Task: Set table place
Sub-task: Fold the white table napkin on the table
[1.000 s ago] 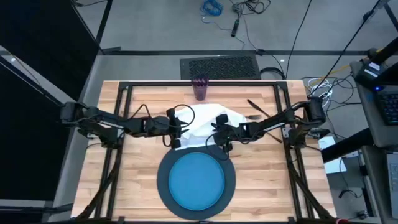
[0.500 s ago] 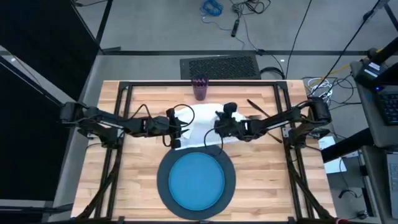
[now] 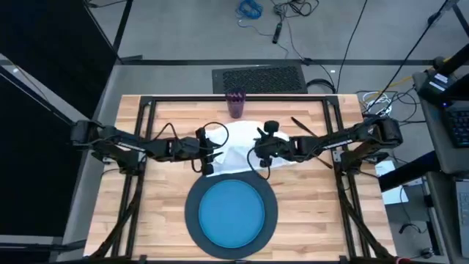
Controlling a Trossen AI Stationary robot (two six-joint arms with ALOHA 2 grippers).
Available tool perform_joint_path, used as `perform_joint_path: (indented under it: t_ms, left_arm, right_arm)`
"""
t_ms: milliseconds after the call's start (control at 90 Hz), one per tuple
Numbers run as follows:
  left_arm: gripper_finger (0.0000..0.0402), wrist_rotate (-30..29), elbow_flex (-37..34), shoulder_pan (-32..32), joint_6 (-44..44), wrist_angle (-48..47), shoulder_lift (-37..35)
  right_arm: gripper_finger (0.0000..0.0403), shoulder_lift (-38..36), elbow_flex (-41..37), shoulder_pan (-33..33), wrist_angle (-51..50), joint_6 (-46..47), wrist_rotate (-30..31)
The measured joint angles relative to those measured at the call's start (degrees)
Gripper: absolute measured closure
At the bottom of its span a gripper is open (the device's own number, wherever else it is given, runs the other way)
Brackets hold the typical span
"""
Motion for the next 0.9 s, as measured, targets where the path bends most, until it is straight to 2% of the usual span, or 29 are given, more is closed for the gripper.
perform_joint_path:
  t_ms: [133, 244, 333, 411, 544, 644, 789, 900]
  left_arm:
    - [0.0283, 0.3, 0.0, -0.3, 3.6, -0.1, 0.8]
    - [0.0283, 3.4, 0.0, -0.9, 7.4, 0.5, 2.8]
    - [0.0283, 3.5, -0.1, -1.1, 10.4, 1.4, 5.4]
    - [0.0283, 0.6, -0.1, -1.0, 11.9, 4.6, 8.0]
    - [0.0283, -7.8, -0.1, -1.1, 13.6, 9.3, 11.7]
    - [0.0283, -8.5, -0.1, -1.1, 13.6, 9.9, 12.4]
    - [0.0283, -5.1, -0.1, -1.2, 13.6, 10.3, 12.3]
    - [0.0283, -4.8, 0.4, -1.5, 13.6, 10.8, 12.1]
  right_arm:
    - [0.0403, 0.0, 0.0, 0.0, 3.9, 0.7, -4.6]
    - [0.0403, 0.0, 0.0, -0.4, 5.5, 1.9, -5.0]
    - [0.0403, 0.0, 0.0, -1.5, 5.5, 3.8, -5.7]
    - [0.0403, 0.0, 0.0, -2.7, 5.5, 5.8, -10.1]
    - [0.0403, 0.0, 0.0, -4.2, 5.8, 9.6, -16.4]
    - [0.0403, 0.0, 0.0, -4.7, 5.8, 11.3, -16.9]
    - [0.0403, 0.0, 0.0, -5.2, 7.3, 13.9, -17.0]
    - [0.0403, -0.8, 0.0, -5.5, 8.1, 14.5, -17.0]
